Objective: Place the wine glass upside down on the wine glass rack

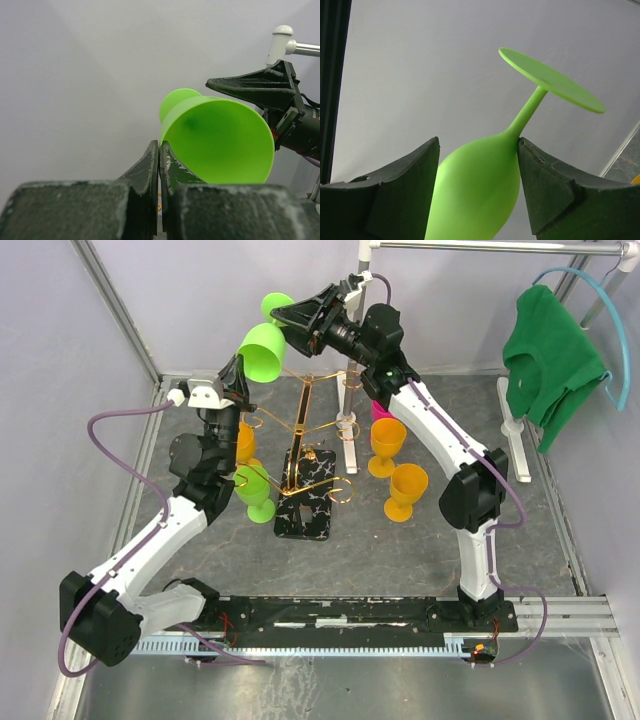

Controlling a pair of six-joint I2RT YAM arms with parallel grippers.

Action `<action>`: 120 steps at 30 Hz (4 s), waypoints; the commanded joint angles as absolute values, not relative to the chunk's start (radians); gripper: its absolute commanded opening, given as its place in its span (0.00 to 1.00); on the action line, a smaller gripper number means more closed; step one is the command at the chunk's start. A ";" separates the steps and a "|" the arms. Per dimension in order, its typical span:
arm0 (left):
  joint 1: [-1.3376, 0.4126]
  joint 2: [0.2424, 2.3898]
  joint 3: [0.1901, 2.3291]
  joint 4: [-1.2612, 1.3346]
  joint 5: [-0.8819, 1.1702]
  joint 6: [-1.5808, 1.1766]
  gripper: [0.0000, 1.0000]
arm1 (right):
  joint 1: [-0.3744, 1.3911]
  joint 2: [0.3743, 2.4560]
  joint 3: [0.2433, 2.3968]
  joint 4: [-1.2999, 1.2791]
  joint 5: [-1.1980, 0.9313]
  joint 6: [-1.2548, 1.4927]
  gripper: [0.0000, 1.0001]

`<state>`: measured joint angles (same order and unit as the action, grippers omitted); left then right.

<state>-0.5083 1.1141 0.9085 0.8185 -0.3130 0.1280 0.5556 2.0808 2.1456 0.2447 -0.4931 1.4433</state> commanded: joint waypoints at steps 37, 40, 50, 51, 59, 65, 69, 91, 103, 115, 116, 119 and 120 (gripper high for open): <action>-0.563 0.995 0.834 0.755 -0.203 0.128 0.62 | 0.567 1.990 2.103 0.261 -0.470 1.271 0.05; -0.563 0.969 0.820 0.691 -0.184 0.133 0.71 | 0.551 1.978 2.138 0.207 -0.459 1.177 0.04; -0.564 0.891 0.870 0.415 -0.159 0.147 0.84 | 0.464 1.786 2.097 -0.105 -0.308 0.648 0.01; -0.564 0.898 0.895 0.386 -0.169 0.147 0.84 | 0.459 1.757 2.073 -0.130 -0.283 0.590 0.01; -0.562 1.000 1.053 0.387 -0.323 0.185 0.93 | 0.438 1.472 1.755 -0.235 -0.013 0.245 0.01; -0.560 1.109 1.158 0.392 -0.366 0.170 0.98 | 0.425 1.329 1.490 -0.208 0.087 0.121 0.01; -0.560 1.164 1.210 0.394 -0.371 0.150 0.99 | 0.418 1.285 1.348 -0.112 0.097 0.087 0.01; -0.479 1.176 1.258 0.317 -0.445 0.092 0.99 | 0.416 1.356 1.193 0.266 -0.162 0.115 0.01; -0.464 1.197 1.290 0.299 -0.431 0.098 0.99 | 0.418 1.446 1.087 0.654 -0.239 0.248 0.01; -0.459 1.207 1.296 0.296 -0.433 0.097 0.99 | 0.419 1.530 0.987 0.893 -0.254 0.370 0.01; -0.460 1.206 1.297 0.296 -0.434 0.095 0.99 | 0.418 1.539 0.974 0.923 -0.247 0.379 0.01; -0.460 1.207 1.298 0.295 -0.434 0.093 0.99 | 0.422 1.566 0.939 1.018 -0.228 0.390 0.01; -0.460 1.207 1.299 0.293 -0.434 0.095 0.99 | 0.424 1.575 0.932 1.036 -0.225 0.390 0.00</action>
